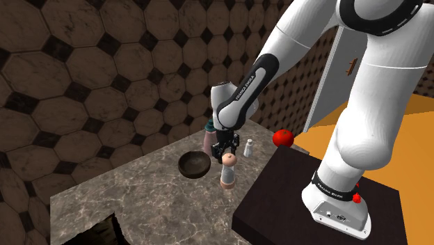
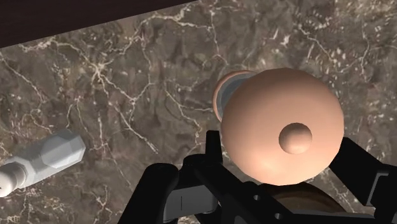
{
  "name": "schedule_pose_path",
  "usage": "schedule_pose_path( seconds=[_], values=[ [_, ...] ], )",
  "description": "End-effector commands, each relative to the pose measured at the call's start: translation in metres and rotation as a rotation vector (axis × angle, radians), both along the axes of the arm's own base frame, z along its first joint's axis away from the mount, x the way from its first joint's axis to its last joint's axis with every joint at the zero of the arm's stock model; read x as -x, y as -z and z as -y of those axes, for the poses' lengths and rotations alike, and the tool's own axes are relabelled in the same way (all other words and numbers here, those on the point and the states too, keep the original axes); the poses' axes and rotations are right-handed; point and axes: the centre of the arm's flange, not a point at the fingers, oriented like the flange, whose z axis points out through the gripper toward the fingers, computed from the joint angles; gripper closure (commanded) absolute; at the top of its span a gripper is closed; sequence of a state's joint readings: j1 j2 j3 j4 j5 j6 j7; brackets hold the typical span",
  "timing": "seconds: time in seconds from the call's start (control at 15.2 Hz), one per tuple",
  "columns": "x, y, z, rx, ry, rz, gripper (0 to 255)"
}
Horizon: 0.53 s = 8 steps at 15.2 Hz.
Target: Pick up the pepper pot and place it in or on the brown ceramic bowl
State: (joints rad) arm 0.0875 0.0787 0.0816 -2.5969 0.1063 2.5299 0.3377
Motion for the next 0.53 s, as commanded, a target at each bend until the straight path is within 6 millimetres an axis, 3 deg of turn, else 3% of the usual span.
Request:
schedule_pose_path(
  seconds=[0.0,0.13,0.46],
  values=[
    [0.000,0.000,0.000,0.000,0.000,-0.001,255],
    [0.000,0.000,0.000,0.000,0.000,-0.001,255],
    [0.000,-0.026,0.000,0.000,0.000,-0.001,255]
  ],
)
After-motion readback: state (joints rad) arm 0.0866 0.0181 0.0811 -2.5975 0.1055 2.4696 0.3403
